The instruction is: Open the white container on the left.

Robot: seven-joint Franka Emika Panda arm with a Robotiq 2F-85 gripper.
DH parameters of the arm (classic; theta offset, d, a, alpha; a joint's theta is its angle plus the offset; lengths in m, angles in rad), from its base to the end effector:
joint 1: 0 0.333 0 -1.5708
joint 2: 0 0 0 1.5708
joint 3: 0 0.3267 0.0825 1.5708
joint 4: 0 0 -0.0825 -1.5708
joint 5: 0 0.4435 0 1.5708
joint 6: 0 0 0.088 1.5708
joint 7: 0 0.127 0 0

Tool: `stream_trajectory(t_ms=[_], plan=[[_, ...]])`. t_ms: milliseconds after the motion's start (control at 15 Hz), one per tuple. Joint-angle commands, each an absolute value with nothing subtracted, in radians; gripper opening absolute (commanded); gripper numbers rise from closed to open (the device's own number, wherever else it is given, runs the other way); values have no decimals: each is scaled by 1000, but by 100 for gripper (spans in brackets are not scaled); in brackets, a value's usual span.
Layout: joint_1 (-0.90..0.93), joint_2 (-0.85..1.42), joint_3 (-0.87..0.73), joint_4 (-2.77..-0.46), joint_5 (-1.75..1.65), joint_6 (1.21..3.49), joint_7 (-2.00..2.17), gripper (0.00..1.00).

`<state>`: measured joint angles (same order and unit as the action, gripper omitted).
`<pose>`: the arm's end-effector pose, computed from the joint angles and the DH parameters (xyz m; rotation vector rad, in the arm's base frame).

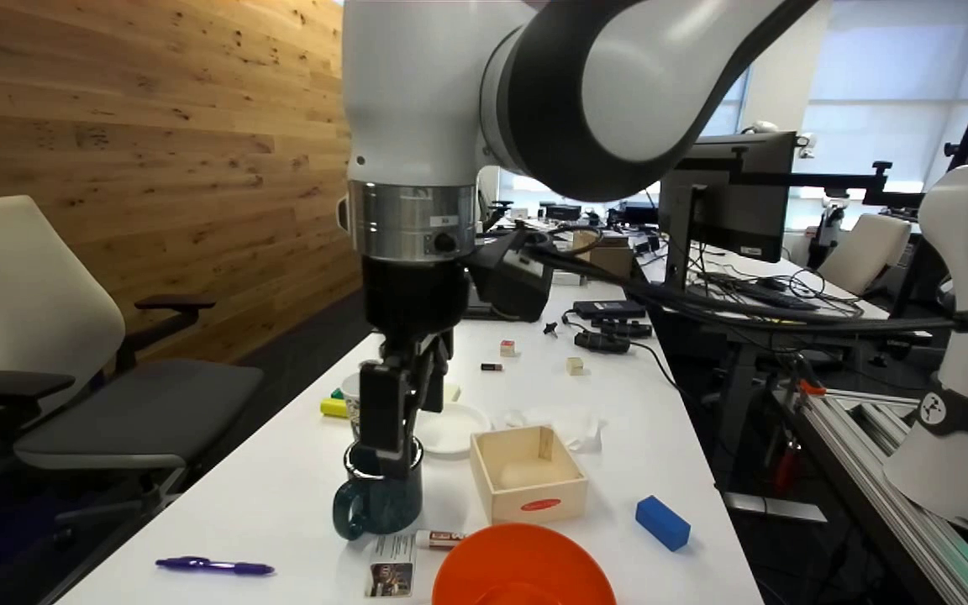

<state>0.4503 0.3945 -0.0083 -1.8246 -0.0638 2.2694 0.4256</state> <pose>0.6332 0.2971 0.2785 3.1115 0.0886 0.1057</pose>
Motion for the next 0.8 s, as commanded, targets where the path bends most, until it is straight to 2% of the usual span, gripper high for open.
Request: stream_trajectory(t_ms=[0, 733], plan=[[410, 341, 28, -1811, -127, 2112, 446, 100], [363, 353, 73, -1808, -105, 2107, 434, 100]])
